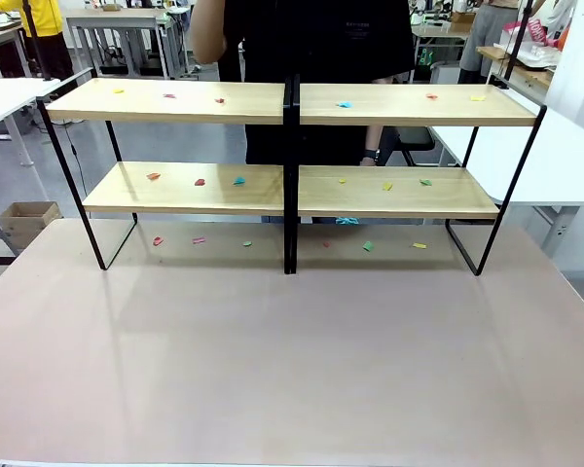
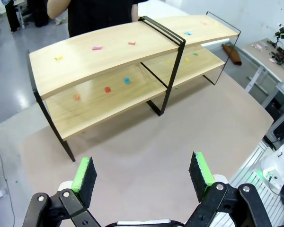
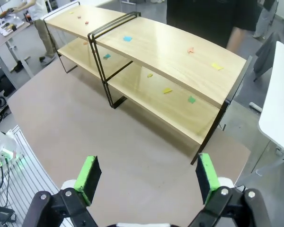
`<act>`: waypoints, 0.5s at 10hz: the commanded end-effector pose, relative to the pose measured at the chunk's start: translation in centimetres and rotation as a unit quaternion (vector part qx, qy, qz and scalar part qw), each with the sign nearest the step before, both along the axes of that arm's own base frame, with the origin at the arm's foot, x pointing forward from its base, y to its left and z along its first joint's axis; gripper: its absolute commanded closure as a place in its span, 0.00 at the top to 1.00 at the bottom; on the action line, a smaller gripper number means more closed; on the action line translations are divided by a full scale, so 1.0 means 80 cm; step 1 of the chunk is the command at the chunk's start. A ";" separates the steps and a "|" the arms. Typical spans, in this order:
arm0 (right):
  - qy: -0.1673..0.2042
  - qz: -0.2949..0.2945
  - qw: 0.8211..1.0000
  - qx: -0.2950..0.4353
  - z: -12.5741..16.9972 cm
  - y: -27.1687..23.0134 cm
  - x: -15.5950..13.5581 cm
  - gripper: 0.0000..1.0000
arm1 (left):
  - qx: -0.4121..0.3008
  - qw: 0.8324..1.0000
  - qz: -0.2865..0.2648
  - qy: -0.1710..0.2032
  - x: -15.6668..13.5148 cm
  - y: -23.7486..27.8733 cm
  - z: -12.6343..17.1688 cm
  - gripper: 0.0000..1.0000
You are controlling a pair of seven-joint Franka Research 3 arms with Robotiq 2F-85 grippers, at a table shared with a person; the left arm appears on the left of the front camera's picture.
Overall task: Clean the shelves.
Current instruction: Pick up the Duster when the human hands it over.
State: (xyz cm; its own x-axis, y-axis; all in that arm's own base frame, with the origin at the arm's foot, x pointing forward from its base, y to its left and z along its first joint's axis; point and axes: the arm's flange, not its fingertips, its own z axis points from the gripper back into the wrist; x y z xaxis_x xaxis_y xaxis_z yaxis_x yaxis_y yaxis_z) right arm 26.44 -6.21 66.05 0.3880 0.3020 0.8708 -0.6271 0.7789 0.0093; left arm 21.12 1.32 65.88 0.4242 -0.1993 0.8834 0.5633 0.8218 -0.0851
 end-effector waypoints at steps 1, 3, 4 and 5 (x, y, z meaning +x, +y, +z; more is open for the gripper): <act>-0.010 0.021 1.000 0.005 0.008 -0.001 0.013 1.00 | -0.001 1.000 0.005 0.001 -0.017 -0.008 -0.069 1.00; -0.018 0.019 1.000 0.010 0.006 -0.002 0.010 1.00 | 0.003 1.000 0.006 0.004 -0.014 -0.011 -0.070 1.00; -0.014 0.018 1.000 0.011 0.004 -0.002 0.011 1.00 | 0.003 1.000 0.005 0.004 -0.014 -0.012 -0.071 1.00; -0.012 0.019 1.000 0.012 0.002 -0.001 0.012 1.00 | 0.001 1.000 0.004 0.005 -0.014 -0.012 -0.072 1.00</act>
State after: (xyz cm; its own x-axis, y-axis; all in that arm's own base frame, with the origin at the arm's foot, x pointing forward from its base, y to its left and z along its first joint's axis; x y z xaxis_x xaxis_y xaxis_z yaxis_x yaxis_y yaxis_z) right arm 26.94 -6.14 66.58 0.3830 0.3018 0.8731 -0.6359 0.7717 0.0122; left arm 21.37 1.38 65.63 0.4354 -0.2004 0.8777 0.5579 0.8252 -0.0883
